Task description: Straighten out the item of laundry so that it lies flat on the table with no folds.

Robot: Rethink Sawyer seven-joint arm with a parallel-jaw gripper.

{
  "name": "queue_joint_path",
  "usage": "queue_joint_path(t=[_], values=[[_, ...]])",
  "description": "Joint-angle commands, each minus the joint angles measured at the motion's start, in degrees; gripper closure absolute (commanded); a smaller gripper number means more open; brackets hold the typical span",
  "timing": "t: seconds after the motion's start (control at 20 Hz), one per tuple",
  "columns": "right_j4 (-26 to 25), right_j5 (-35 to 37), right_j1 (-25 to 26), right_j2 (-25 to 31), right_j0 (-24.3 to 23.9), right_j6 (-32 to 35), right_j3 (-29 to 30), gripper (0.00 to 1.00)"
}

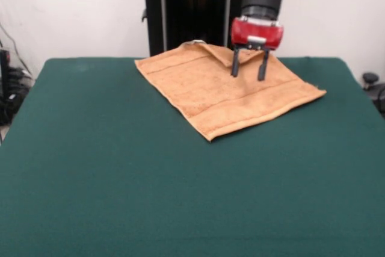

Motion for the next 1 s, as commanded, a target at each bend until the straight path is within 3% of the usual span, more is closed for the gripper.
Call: queue_joint_path(t=[0.05, 0.2, 0.4, 0.9, 1.0], values=[[6.1, -5.4, 2.6, 2.1, -0.2, 18.2, 0.2, 0.0], [4.5, 3.5, 1.6, 4.7, -3.3, 15.2, 0.0, 0.0], [3.4, 32.7, -1.8, 11.5, -10.9, 7.4, 1.0, 0.0], [1.2, 43.7, -2.0, 12.8, -12.7, 8.9, -1.6, 0.0], [0.4, 42.7, -1.7, 12.8, -12.6, 9.4, -2.3, 0.0]])
